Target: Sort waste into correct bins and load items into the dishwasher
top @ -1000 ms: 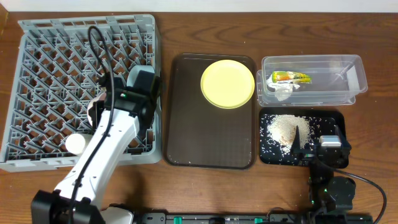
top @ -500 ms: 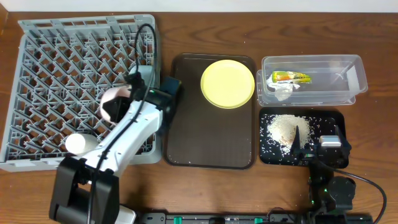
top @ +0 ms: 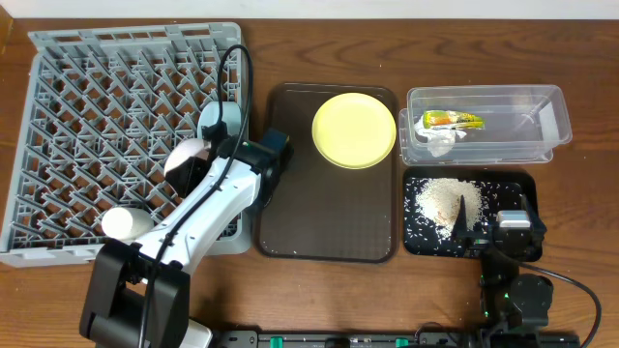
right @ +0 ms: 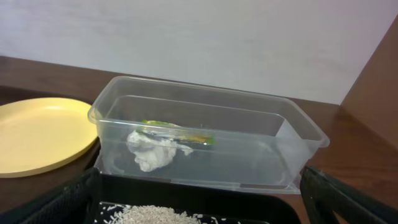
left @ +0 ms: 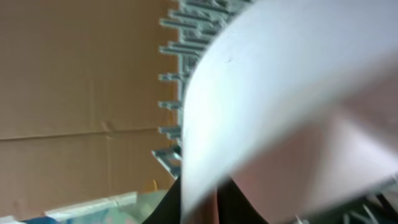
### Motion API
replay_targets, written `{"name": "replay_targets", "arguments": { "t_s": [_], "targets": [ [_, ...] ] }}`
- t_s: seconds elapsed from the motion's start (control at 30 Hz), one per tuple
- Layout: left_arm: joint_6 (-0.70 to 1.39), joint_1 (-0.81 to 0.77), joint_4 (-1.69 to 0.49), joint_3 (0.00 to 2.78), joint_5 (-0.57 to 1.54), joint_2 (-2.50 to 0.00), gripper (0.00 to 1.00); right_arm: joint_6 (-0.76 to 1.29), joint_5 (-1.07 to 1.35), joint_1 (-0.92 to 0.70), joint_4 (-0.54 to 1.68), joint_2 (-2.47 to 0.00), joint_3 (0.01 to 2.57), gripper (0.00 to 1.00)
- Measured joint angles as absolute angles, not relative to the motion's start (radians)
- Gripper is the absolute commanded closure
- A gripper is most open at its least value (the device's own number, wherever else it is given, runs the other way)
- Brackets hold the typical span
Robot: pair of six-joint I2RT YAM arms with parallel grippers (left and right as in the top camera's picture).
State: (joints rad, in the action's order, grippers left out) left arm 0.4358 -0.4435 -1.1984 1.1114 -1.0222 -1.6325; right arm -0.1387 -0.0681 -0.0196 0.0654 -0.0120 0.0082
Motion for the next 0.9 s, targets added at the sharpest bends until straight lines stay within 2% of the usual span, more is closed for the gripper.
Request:
{"name": "replay_targets", "arguments": {
  "t_s": [0.03, 0.1, 0.27, 0.63, 0.9],
  "targets": [
    [0.445, -0.443, -1.215, 1.111, -0.999, -1.633, 0.83, -0.139, -0.068, -0.02, 0.065, -0.012, 0.008, 0.01],
    [0.454, -0.443, -1.236, 1.111, -0.957, -1.631, 0.73, -0.139, -0.068, -0.02, 0.065, -0.012, 0.008, 0.01],
    [0.476, -0.443, -1.254, 1.114, -0.812, -1.6, 0.64, -0.139, -0.068, -0.02, 0.065, -0.012, 0.008, 0.01],
    [0.476, -0.443, -1.191, 1.151, -0.388, -1.438, 0.6, -0.139, -0.068, -0.02, 0.066, -0.012, 0.008, 0.01],
    [0.476, -0.443, -0.949, 1.153, -0.062, -1.388, 0.56, -0.139, -0.068, -0.02, 0.066, -0.012, 0.008, 0.01]
  ]
}}
